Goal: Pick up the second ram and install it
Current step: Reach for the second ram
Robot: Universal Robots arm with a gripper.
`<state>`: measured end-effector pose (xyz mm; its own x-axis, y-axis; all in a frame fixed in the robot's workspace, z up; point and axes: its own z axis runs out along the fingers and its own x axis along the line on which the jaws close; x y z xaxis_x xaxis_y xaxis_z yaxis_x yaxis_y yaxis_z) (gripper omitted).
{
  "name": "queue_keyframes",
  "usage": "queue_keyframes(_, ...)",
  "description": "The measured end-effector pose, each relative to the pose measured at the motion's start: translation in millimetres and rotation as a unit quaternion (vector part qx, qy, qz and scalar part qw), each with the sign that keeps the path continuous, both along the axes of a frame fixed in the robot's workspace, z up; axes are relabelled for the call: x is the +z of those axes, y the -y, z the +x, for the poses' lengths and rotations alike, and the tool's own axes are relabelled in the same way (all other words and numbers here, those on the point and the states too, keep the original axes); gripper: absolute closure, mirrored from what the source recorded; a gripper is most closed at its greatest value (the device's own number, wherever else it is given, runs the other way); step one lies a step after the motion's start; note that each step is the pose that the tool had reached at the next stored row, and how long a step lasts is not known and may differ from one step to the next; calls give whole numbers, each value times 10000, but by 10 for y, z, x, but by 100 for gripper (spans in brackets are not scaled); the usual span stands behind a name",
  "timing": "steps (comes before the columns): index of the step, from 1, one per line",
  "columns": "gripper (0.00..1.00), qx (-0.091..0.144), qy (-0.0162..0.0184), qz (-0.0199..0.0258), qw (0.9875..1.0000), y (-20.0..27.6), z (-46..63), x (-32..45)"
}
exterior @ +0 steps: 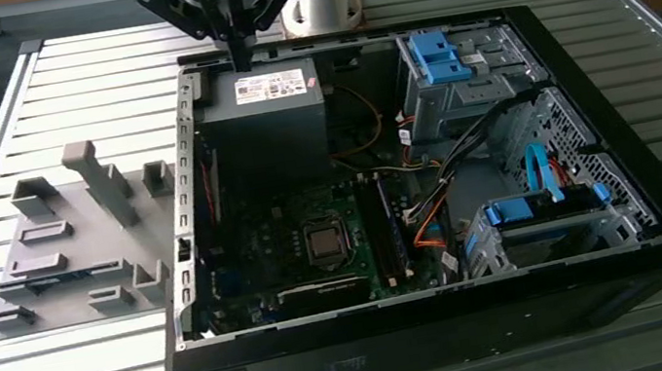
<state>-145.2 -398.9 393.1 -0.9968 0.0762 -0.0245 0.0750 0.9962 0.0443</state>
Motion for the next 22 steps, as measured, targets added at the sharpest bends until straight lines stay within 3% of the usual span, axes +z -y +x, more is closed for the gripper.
queue_keyframes(8, 89, 0, 0, 0, 10000, 0, -55, -2)
queue_keyframes(9, 89, -1, 0, 0, 10000, 0, -229, -6)
queue_keyframes(22, 89, 0, 0, 0, 10000, 0, -258, -6)
